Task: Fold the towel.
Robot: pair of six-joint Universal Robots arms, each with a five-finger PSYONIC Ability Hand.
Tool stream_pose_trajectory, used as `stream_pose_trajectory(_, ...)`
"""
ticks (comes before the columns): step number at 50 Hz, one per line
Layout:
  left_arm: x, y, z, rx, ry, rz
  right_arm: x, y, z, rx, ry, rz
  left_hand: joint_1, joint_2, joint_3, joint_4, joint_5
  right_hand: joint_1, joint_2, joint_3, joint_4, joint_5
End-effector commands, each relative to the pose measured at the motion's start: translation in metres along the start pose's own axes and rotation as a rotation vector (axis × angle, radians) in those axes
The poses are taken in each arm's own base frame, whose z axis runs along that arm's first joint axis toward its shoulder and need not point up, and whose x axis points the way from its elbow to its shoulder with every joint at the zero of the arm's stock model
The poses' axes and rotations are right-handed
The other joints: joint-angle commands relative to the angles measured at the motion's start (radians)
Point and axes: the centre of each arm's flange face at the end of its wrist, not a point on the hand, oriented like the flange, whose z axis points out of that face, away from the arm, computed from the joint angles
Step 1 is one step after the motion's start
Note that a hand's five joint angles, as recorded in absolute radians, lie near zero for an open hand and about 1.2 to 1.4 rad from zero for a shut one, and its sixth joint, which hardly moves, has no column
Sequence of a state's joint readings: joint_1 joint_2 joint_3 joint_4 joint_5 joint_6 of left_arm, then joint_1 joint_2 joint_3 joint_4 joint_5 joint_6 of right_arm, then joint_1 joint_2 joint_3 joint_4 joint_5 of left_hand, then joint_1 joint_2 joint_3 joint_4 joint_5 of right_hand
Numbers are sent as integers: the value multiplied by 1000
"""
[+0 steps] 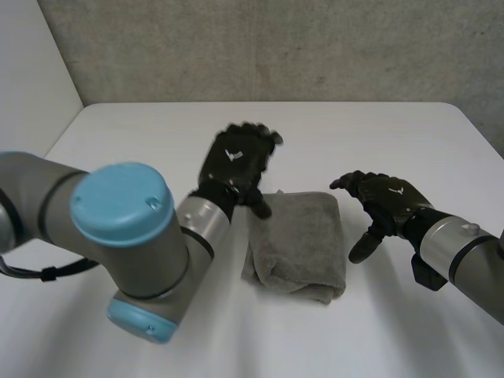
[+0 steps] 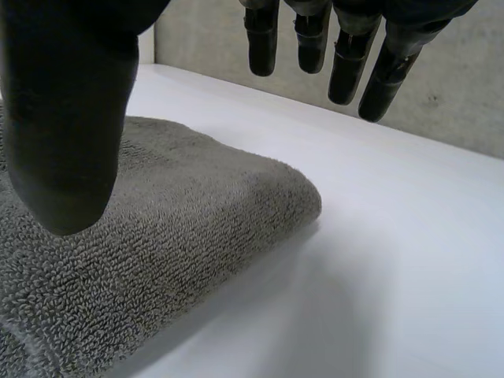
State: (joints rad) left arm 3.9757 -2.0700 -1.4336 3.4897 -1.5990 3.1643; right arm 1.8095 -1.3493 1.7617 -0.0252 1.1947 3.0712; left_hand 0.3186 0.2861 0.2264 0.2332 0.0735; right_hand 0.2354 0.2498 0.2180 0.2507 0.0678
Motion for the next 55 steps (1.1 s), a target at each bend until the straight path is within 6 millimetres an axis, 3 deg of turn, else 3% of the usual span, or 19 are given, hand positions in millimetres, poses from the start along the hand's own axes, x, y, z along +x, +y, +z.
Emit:
stream_pose_trajectory(1, 5, 39, -12, -131, 29, 6, 3, 21, 15, -34, -3, 121, -79, -46, -52, -59, -8, -61, -75, -44, -76, -68)
stream_pose_trajectory(8, 3, 56, -21, -191, 27, 16, 1, 38, 33, -56, -18, 188, -79, -46, -52, -59, -8, -61, -75, -44, -76, -68)
stream_pose_trajectory(12, -2, 72, -20, -231, 15, 17, -7, 53, 43, -88, -40, 156, -79, -46, -52, -59, -8, -61, -75, -44, -76, -68)
stream_pose_trajectory(17, -11, 91, -17, -281, -8, 16, -3, 69, 51, -138, 6, 74, -76, -43, -52, -59, -5, -61, -75, -44, -76, -68)
stream_pose_trajectory(22, -13, 97, -16, -297, -7, 50, 4, 73, 51, -153, 78, -28, -79, -46, -52, -59, -8, -61, -75, -44, -76, -68)
stream_pose_trajectory(28, -12, 89, -14, -274, 0, 86, 4, 59, 47, -113, 98, -54, -85, -52, -52, -59, -14, -61, -75, -44, -76, -68)
stream_pose_trajectory(30, -12, 82, -13, -257, -2, 87, 4, 48, 44, -82, 100, -63, -88, -55, -52, -59, -17, -61, -75, -44, -76, -68)
stream_pose_trajectory(32, -13, 57, -13, -195, -8, 85, 1, 23, 35, -5, 104, -82, -90, -58, -52, -59, -20, -61, -75, -44, -76, -68)
stream_pose_trajectory(35, -14, 43, -13, -159, -14, 81, 1, 9, 31, 40, 112, -95, -93, -61, -52, -59, -23, -61, -75, -44, -76, -68)
stream_pose_trajectory(37, -19, 15, -13, -85, -31, 79, 0, -19, 25, 122, 129, -113, -99, -67, -52, -59, -29, -61, -75, -44, -76, -68)
stream_pose_trajectory(38, -19, 15, -13, -85, -31, 79, 0, -20, 25, 122, 129, -113, -99, -67, -52, -59, -29, -61, -75, -44, -76, -68)
stream_pose_trajectory(40, -31, -17, -14, -2, -69, 80, -5, -43, 18, 182, 128, -131, -114, -81, -52, -59, -43, -61, -75, -44, -76, -68)
stream_pose_trajectory(41, -31, -18, -14, -1, -69, 80, -5, -43, 18, 183, 128, -132, -114, -81, -52, -59, -43, -61, -75, -44, -76, -68)
stream_pose_trajectory(43, -46, -48, -17, 66, -114, 81, -7, -66, 11, 232, 141, -146, -114, -81, -52, -59, -43, -61, -75, -44, -76, -68)
stream_pose_trajectory(49, -67, -82, -20, 107, -182, 81, -2, -96, 5, 290, 200, -151, -117, -84, -52, -59, -46, -61, -75, -44, -76, -68)
stream_pose_trajectory(51, -83, -98, -23, 102, -256, 70, 3, -111, 2, 322, 258, -152, -114, -81, -52, -59, -43, -61, -75, -44, -76, -68)
stream_pose_trajectory(55, -99, -105, -25, 80, -333, 47, 5, -120, 0, 348, 293, -152, -114, -81, -52, -59, -43, -61, -75, -44, -76, -68)
